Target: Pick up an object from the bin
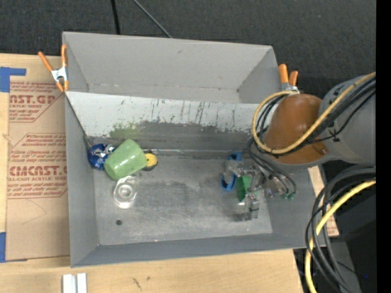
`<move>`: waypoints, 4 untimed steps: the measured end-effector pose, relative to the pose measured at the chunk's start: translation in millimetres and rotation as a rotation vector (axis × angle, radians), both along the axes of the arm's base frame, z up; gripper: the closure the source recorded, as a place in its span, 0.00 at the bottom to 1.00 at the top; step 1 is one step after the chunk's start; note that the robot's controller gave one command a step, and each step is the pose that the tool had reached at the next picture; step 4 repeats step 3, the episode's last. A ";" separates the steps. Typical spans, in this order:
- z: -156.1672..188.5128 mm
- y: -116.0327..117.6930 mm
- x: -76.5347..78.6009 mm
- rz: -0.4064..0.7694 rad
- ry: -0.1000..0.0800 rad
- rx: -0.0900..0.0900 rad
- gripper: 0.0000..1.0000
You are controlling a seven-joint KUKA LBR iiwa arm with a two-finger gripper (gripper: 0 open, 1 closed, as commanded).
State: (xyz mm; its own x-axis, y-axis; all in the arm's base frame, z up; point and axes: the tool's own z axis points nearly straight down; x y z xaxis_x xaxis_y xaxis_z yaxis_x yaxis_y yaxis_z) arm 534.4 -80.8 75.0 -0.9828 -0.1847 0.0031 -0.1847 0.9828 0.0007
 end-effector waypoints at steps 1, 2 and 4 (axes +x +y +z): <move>-5.2 -50.1 32.0 0.440 -0.006 0.000 0.00; -5.1 -48.7 31.8 0.440 -0.006 0.002 1.00; 160.6 -52.1 25.6 0.401 -0.014 -0.004 1.00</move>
Offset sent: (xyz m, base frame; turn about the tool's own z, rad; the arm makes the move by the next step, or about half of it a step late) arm 0.0313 -0.0496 -0.0050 -0.4424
